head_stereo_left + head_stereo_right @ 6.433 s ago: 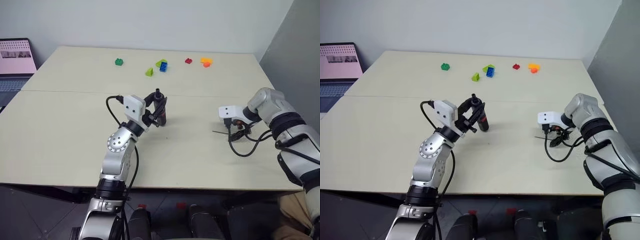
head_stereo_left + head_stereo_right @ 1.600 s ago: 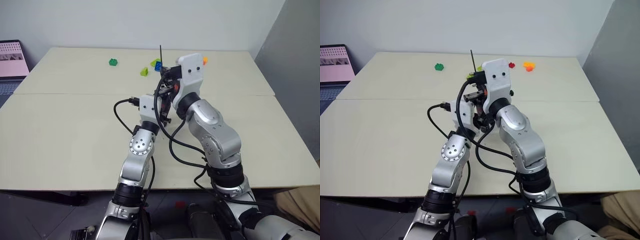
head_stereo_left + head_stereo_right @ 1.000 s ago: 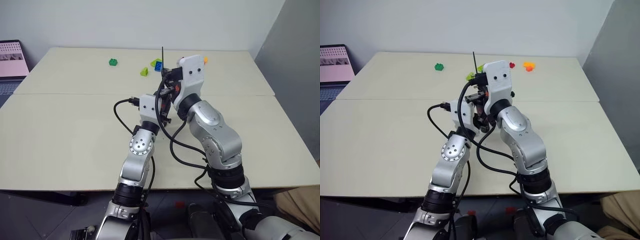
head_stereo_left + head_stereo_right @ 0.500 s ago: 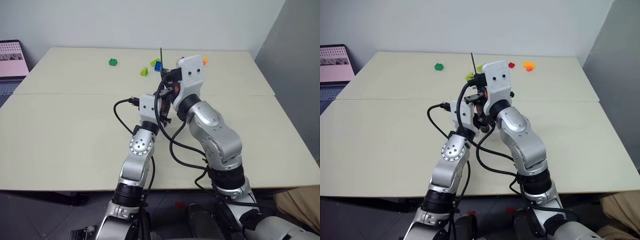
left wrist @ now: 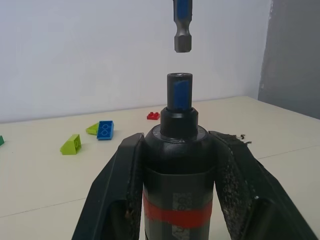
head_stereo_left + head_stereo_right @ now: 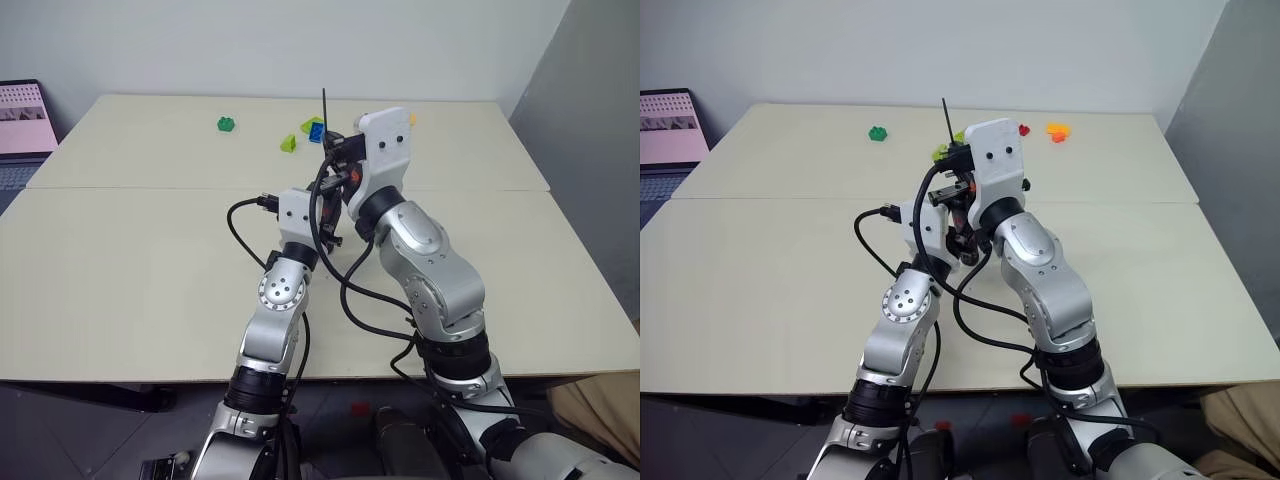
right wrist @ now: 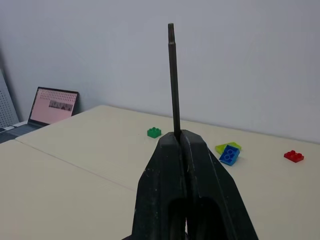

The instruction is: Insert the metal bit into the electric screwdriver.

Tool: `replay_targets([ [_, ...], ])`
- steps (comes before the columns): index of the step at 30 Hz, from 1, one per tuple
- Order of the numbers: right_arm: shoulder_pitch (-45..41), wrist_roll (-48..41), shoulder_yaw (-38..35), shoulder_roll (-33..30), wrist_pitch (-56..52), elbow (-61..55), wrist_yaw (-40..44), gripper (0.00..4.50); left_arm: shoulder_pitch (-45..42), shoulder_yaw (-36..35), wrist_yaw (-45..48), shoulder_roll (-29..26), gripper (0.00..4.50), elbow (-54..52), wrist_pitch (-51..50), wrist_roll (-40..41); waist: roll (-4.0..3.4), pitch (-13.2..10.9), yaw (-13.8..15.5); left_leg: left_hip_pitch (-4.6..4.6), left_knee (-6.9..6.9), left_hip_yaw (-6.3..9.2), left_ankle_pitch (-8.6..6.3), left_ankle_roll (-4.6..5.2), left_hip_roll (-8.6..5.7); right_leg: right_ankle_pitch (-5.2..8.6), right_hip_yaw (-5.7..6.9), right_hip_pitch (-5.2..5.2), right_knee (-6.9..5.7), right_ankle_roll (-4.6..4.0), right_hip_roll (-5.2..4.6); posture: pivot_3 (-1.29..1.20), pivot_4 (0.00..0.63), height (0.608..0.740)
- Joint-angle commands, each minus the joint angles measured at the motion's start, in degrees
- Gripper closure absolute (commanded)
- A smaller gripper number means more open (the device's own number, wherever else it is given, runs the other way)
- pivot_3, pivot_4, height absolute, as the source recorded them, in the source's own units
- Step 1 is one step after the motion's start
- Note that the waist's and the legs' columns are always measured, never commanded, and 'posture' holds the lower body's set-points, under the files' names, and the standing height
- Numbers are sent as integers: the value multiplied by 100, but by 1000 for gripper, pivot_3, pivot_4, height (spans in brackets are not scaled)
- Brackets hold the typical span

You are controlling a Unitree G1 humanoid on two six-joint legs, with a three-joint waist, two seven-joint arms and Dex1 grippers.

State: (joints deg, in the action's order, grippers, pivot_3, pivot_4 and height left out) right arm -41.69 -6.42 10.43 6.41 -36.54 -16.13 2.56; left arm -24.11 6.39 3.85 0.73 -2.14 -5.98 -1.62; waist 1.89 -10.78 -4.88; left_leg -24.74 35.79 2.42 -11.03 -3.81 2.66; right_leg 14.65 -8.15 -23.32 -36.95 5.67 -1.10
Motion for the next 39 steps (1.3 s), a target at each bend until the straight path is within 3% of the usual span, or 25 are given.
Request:
replay_targets([
  [1, -16, -5, 45, 38, 70, -269, 56, 4500, 82, -26, -64, -41, 2874, 44, -76, -93, 0, 0, 0, 0, 0, 0, 0, 0, 0, 0, 1, 0, 0, 0, 0, 0, 150, 740],
  [39, 118, 62, 35, 97, -115, -387, 77, 4500, 111, -21, -79, -24, 2874, 60, -33, -95, 0, 0, -1, -1, -7, 0, 0, -1, 0, 1, 0, -4, 5, -2, -1, 0, 150, 740],
])
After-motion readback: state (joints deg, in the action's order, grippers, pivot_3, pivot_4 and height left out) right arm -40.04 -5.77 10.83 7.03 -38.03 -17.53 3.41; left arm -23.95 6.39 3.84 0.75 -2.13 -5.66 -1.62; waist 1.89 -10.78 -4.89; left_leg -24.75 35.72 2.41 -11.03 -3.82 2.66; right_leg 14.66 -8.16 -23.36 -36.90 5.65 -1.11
